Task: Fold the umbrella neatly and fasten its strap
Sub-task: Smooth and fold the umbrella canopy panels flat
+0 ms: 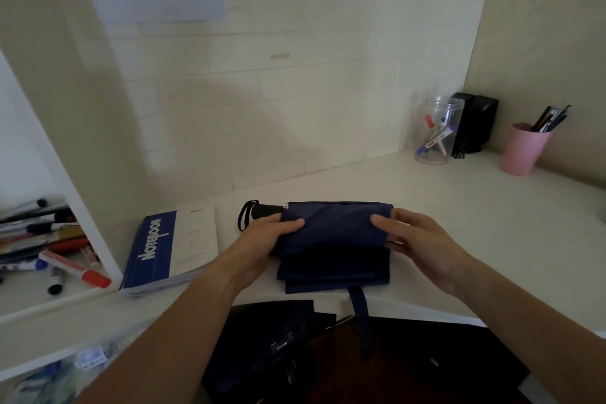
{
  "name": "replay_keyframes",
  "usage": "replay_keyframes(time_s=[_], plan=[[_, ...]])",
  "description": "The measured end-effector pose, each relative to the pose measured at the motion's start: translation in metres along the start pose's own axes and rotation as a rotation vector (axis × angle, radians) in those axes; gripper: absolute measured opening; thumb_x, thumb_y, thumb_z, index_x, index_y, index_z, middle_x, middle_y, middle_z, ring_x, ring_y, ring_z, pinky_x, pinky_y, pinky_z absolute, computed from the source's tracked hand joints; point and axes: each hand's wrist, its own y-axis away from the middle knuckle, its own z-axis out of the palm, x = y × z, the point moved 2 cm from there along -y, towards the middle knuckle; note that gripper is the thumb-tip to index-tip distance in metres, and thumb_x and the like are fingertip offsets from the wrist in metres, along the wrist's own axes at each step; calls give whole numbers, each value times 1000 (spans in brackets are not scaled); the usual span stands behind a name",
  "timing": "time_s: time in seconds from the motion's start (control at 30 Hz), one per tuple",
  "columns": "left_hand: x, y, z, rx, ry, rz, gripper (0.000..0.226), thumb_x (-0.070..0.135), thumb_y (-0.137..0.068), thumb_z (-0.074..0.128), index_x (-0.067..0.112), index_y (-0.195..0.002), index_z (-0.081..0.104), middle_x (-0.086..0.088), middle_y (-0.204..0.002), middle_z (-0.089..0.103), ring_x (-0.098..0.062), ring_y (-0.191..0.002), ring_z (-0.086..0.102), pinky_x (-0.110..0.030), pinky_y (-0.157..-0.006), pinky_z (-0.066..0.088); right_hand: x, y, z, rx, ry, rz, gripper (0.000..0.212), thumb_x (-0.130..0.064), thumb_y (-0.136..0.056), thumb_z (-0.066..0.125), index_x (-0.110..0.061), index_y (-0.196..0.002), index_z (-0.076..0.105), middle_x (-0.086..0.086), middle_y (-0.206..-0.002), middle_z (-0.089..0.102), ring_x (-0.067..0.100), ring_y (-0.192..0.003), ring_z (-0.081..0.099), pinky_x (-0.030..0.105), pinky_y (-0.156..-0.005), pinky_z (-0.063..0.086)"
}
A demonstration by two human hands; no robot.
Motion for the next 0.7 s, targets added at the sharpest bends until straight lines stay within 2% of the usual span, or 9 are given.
replay_keyframes(time_s=[0.1,0.17,0.23,0.3,0.4,0.53,0.63,0.7], plan=[[0,4,-2,-44,172,-34,19,6,-77,56,9,-92,67,-7,-94,68,-23,-84,62,-34,-74,47,0,-2,-2,-11,-48,61,23,-18,-89,66,-4,-107,66,7,-106,75,21,-101,67,39,-105,44],[-2,6,-2,-63,198,-57,14,7,-68,51,14,-79,56,-3,-84,56,-19,-73,50,-34,-66,39,-1,-1,0,-31,-55,96,25,-16,-87,61,-8,-110,69,5,-106,75,23,-103,65,38,-104,42],[-2,7,-1,-62,202,-51,11,10,-64,53,17,-73,54,-2,-79,53,-19,-70,46,-34,-64,36,-3,1,3,-15,-3,108,31,-26,-89,61,-7,-111,72,7,-111,76,29,-107,66,40,-104,43],[-1,7,1,-56,195,-33,13,14,-69,64,13,-82,66,-6,-85,65,-21,-78,56,-36,-74,44,-4,1,5,21,26,96,37,-36,-90,66,-8,-112,74,10,-109,77,31,-108,68,40,-102,47],[-1,5,2,-6,209,-26,27,22,-87,72,7,-110,74,-8,-108,77,-21,-98,69,-35,-97,49,-2,2,2,61,-9,68,29,-21,-89,69,-1,-110,73,13,-108,77,33,-109,68,39,-96,52],[-5,4,-3,70,146,-40,30,15,-88,70,4,-115,72,-13,-113,77,-24,-103,70,-37,-97,51,2,8,1,54,-15,111,25,-15,-86,67,0,-106,73,13,-106,77,22,-93,73,31,-81,52],[-6,7,-2,66,58,-20,25,12,-88,67,5,-111,74,-11,-109,78,-23,-101,71,-37,-95,51,4,7,7,144,35,102,29,-29,-84,75,-8,-103,74,6,-102,79,21,-95,74,34,-86,55],[-6,7,-3,81,41,-21,27,15,-87,69,5,-111,74,-11,-109,78,-26,-105,70,-41,-100,49,4,8,11,229,64,81,31,-25,-80,81,-10,-106,72,6,-103,78,22,-95,72,31,-82,56]])
